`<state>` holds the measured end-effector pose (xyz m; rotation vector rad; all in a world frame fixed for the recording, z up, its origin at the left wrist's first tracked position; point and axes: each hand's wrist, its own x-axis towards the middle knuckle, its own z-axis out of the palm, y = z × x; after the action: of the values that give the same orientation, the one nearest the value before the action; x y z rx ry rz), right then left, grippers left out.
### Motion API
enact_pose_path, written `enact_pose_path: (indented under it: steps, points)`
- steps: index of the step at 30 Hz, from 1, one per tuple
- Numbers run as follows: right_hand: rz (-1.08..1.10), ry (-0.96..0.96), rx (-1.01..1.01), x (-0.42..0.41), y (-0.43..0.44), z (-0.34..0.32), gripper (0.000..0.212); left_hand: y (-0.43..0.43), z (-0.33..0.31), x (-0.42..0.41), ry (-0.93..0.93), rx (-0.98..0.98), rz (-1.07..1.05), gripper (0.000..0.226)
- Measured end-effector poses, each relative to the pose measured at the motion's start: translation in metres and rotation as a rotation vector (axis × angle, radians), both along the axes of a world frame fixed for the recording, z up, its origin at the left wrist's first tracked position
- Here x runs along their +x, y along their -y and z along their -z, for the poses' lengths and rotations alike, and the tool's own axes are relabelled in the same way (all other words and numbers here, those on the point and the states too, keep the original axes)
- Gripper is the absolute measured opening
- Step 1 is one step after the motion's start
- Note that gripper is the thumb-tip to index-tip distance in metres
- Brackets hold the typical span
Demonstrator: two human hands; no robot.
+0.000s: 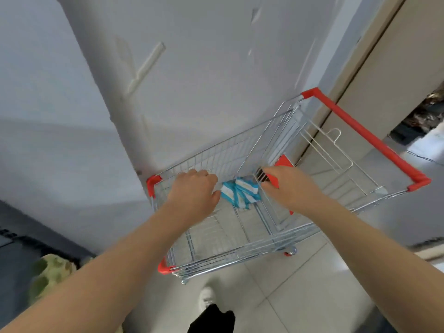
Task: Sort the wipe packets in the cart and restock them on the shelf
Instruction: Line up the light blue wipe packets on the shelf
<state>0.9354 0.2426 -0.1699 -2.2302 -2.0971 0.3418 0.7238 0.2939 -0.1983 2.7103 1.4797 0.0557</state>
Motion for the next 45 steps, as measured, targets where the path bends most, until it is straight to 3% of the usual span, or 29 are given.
enact_pose_path:
  steps: [1,3,11,18,26,30,32,34,39,45]
  points:
    - [0.009,-0.008,-0.013,0.013,-0.014,0.014,0.011,-0.017,0.015,0.013,-0.001,-0.029,-0.002,0.038]
    - [0.061,-0.022,-0.040,0.041,-0.044,0.050,0.028,-0.052,0.047,0.038,0.011,-0.096,-0.017,0.037]
    - [0.209,-0.168,-0.209,0.121,-0.146,0.198,0.033,-0.163,0.204,0.115,0.016,-0.392,-0.133,0.031]
    - [0.204,-0.236,-0.284,0.162,-0.220,0.352,0.042,-0.214,0.339,0.153,0.061,-0.534,-0.209,0.033]
    - [0.186,-0.328,-0.390,0.184,-0.291,0.484,0.044,-0.231,0.459,0.185,0.276,-0.711,-0.487,0.027]
    - [0.158,-0.343,-0.394,0.189,-0.304,0.519,0.037,-0.228,0.476,0.197,0.325,-0.792,-0.566,0.022]
    - [0.153,-0.318,-0.381,0.188,-0.306,0.528,0.046,-0.228,0.477,0.204,0.431,-0.846,-0.634,0.012]
    - [0.140,-0.287,-0.385,0.186,-0.304,0.523,0.041,-0.230,0.475,0.214,0.494,-0.856,-0.674,0.008]
    - [0.289,-0.521,-0.297,0.194,-0.298,0.505,0.016,-0.236,0.476,0.220,0.563,-0.875,-0.787,0.024]
    - [0.392,-0.687,-0.420,0.191,-0.277,0.493,0.013,-0.224,0.474,0.192,0.564,-0.847,-0.898,0.013]
